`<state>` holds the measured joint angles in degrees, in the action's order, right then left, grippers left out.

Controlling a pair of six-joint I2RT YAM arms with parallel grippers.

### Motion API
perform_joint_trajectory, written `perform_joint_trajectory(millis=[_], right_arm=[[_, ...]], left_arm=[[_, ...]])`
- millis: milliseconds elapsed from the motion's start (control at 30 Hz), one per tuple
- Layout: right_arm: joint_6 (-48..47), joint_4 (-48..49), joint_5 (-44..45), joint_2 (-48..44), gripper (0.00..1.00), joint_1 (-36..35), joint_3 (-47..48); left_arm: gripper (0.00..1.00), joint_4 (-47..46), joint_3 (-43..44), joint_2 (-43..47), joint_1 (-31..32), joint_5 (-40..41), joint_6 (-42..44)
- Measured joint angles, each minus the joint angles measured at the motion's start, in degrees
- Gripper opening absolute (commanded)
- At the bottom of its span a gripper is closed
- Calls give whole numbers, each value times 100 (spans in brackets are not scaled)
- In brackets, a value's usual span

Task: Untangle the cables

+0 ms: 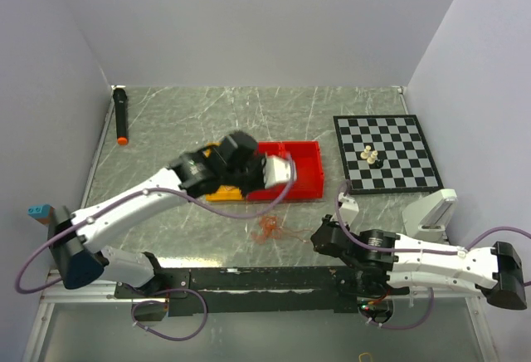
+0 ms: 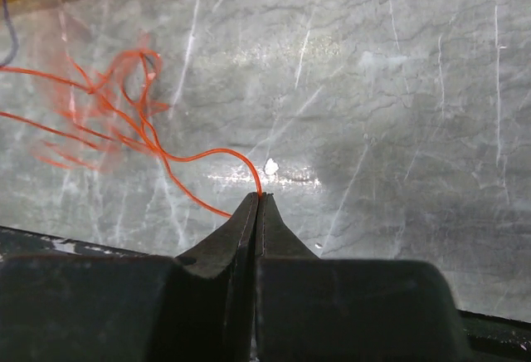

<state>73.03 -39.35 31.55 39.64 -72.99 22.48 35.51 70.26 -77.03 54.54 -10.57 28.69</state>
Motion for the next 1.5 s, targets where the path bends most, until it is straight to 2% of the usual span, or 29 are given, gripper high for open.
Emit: perform_joint_trajectory(millis=[100,233,367,600,867,1033,1200,1400,1500], right_arm=[[2,85,-59,195,0,0,-4],[20,203,-136,466,0,0,-42],[76,280,-267,656,0,0,-144],[258,299,-529,1104,0,-9,-238],[404,393,-529,1327,0,-83,-238],[409,474,-426,1436,0,-238,-195],[411,428,-337,1344,0,-437,-149],[450,227,-317,640,0,-654,-151],[498,116,-247,365,0,-688,-160]], left_arm=[[1,125,1113,114,-37,74,-179],[1,208,1893,358,-48,181,-315],[1,192,2072,588,-48,334,-398],[1,114,2483,487,-50,645,-459],[1,-866,3150,535,-52,1165,-450],[1,-1342,3018,693,-50,1191,-498],[1,-1985,1891,951,-50,1172,-584],[1,-2378,1032,708,-52,1172,-612],[1,-2520,866,490,-79,1172,-710]])
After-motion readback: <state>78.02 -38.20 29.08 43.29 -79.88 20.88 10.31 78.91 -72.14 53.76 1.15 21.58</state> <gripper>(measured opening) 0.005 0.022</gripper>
